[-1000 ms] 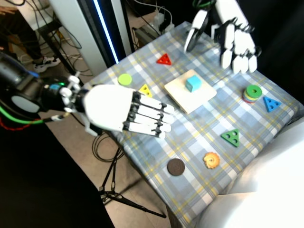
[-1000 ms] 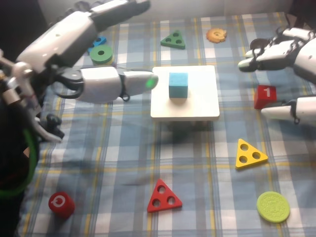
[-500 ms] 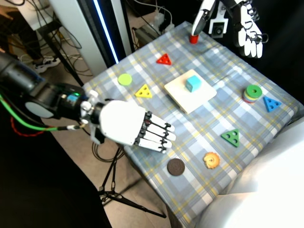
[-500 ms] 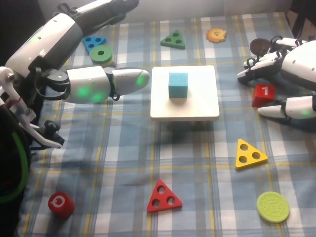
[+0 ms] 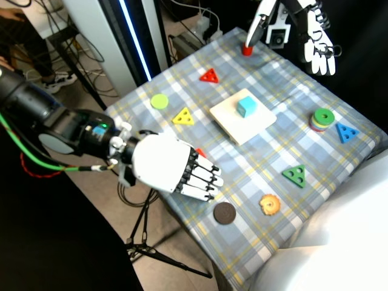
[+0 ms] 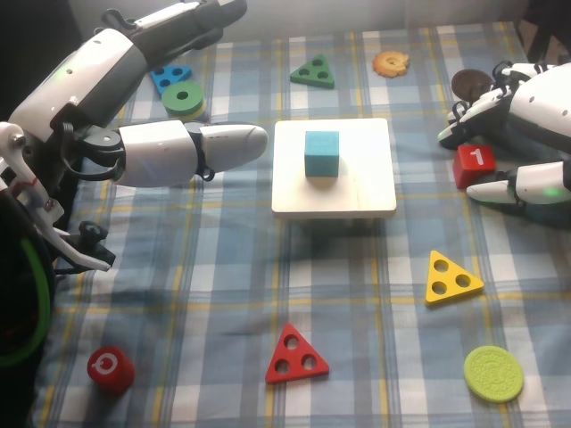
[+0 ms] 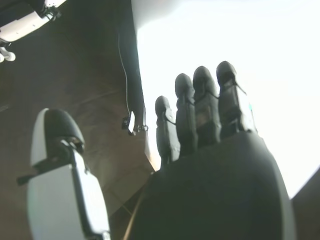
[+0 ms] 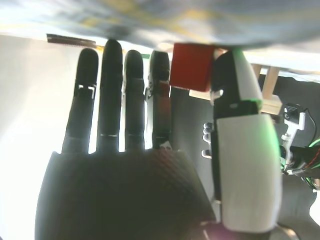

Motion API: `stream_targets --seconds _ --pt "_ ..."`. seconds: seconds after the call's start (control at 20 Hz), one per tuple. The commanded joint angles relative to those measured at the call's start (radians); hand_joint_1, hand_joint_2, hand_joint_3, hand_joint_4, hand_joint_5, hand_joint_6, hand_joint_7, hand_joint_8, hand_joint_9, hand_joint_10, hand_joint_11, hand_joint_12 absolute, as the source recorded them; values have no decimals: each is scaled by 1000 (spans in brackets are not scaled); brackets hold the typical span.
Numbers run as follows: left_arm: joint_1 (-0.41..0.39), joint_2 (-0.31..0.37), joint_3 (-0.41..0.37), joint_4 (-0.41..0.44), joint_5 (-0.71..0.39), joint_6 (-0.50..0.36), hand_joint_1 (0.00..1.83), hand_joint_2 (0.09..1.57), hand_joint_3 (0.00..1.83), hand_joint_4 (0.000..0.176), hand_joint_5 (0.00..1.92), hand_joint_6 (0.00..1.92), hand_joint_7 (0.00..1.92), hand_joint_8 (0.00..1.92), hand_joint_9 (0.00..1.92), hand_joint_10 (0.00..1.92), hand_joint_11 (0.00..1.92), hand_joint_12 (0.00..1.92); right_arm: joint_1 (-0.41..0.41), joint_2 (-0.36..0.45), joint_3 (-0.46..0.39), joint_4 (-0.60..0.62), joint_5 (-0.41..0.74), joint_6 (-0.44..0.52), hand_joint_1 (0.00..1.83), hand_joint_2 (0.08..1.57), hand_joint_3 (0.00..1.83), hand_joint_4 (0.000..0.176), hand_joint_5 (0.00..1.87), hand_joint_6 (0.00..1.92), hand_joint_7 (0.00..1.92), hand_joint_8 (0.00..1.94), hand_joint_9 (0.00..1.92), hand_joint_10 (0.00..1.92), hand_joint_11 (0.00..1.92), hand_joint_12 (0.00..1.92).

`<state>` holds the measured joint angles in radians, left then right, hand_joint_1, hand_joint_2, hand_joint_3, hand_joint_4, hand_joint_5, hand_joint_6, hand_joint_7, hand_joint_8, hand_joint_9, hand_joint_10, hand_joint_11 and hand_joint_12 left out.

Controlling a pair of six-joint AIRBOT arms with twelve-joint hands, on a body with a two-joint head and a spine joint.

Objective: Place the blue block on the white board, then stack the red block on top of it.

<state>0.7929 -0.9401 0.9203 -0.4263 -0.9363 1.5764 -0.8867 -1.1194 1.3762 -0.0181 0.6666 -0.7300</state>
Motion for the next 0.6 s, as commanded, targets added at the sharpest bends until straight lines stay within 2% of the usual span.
stream_targets --seconds 0.0,0.05,0.1,0.15,0.2,0.4,0.5,0.55 --pt "-6 4 -1 26 -121 -9 827 927 3 176 343 0 358 0 212 1 0 212 12 -3 6 16 86 -5 976 1121 4 137 887 857 688 9 701 14 253 1036" --pt "-5 4 -1 25 -121 -9 839 925 1 176 344 0 357 0 208 0 0 178 12 -2 6 17 86 -5 991 1155 3 125 870 1095 709 10 705 9 240 1020" --pt "-5 4 -1 25 -122 -9 842 922 0 176 348 2 360 2 210 1 0 170 12 -2 5 17 86 -5 1012 1162 1 84 873 1137 721 11 705 7 235 1022" --pt "-4 4 -1 25 -122 -9 837 924 1 176 347 1 358 1 208 0 0 165 12 -2 4 17 86 -5 1053 1147 0 21 913 1086 754 18 715 9 232 1033" --pt "-4 4 -2 25 -122 -9 831 928 2 176 344 0 358 0 210 1 0 163 12 0 2 17 87 -5 1071 1137 0 0 933 1057 769 14 733 13 232 1103" --pt "1 12 -5 25 -125 -10 840 922 0 174 344 2 358 0 217 0 0 207 12 37 -33 15 158 -5 1080 1126 0 0 954 1027 759 1 650 0 40 1254" --pt "5 24 -11 27 -127 -10 852 928 0 148 366 5 363 1 220 1 0 231 33 64 -62 -8 203 -5 1083 1132 1 0 942 1043 736 0 609 0 1 1227" --pt "12 34 -16 29 -131 -10 860 925 0 142 380 4 369 2 227 2 0 255 68 78 -78 -51 220 -5 1078 1127 0 0 951 1029 738 2 598 3 0 1181"
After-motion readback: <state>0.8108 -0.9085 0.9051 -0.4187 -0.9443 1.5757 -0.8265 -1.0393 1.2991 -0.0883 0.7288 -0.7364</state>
